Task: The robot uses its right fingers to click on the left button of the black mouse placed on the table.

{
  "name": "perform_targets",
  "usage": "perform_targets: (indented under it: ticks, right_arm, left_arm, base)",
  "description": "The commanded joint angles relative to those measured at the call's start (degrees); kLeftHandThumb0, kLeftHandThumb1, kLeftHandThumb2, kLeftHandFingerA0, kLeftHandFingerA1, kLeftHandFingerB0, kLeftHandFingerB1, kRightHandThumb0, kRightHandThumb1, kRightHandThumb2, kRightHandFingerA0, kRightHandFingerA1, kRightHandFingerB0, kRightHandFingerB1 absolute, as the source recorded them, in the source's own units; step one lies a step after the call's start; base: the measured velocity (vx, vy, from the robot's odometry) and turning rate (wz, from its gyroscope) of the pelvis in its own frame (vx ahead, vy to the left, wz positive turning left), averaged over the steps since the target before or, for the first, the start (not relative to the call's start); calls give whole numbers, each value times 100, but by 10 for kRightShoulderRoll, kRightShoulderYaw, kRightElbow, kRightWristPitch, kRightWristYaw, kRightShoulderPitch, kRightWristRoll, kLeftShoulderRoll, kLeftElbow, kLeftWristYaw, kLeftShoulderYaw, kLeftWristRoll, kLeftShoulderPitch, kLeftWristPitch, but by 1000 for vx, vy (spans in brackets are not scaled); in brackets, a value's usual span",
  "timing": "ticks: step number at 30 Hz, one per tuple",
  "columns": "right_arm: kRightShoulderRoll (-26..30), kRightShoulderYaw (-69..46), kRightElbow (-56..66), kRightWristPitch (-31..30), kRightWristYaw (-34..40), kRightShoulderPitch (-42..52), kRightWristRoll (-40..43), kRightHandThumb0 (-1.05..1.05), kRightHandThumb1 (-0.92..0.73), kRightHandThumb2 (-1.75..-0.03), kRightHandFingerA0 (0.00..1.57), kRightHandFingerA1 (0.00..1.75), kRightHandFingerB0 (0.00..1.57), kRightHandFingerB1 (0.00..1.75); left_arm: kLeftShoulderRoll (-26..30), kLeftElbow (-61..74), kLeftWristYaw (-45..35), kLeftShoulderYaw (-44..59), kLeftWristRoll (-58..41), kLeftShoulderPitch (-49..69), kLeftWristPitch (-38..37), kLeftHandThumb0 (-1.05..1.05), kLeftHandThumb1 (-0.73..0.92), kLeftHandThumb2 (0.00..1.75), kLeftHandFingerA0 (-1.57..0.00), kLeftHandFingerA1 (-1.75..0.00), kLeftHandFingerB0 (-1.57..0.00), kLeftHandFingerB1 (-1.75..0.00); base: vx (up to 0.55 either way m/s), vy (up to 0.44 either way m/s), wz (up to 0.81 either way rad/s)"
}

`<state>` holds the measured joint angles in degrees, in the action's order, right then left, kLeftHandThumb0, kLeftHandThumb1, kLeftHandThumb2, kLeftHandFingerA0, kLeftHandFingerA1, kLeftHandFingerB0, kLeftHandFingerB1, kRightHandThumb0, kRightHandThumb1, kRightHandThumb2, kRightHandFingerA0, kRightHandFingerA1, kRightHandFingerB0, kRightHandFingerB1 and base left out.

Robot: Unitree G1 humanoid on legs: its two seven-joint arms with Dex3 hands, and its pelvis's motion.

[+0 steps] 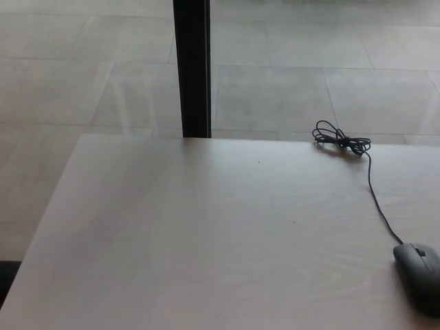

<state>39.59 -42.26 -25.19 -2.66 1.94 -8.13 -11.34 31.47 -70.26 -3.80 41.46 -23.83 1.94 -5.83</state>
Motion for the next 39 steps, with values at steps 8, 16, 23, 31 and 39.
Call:
perform_targets:
  ticks: [8,16,23,31,39]
  right_arm:
    - [-168,-147,-151,-7,37,60,179,-80,-76,-63,83,66,44,54]
    - [-220,-96,-183,44,57,67,154,-42,-34,-81,142,147,41,66]
    - [-235,-23,-220,151,82,88,127,-10,-42,-62,50,78,50,61]
    - [-227,34,-280,206,109,97,112,-3,-40,-66,35,68,55,60]
    - [-227,107,-309,242,131,109,91,-12,-42,-62,46,64,58,55]
  left_arm:
    - [14,-11,43,-27,26,0,-6,-73,78,64,-74,-73,-46,-41]
    - [16,-22,73,-21,14,-2,-7,-52,52,56,-85,-83,-67,-54]
    - [18,-26,102,-40,31,-4,-16,-30,50,54,-89,-83,-68,-55]
    - [19,-28,105,-60,41,-2,-9,-21,49,55,-101,-131,-61,-57]
    - [23,-25,102,-79,51,2,-8,-21,44,53,-105,-116,-62,-53]
  base:
    - [0,0,0]
    - [0,0,0]
    - [0,0,0]
    - [0,0,0]
    - [0,0,0]
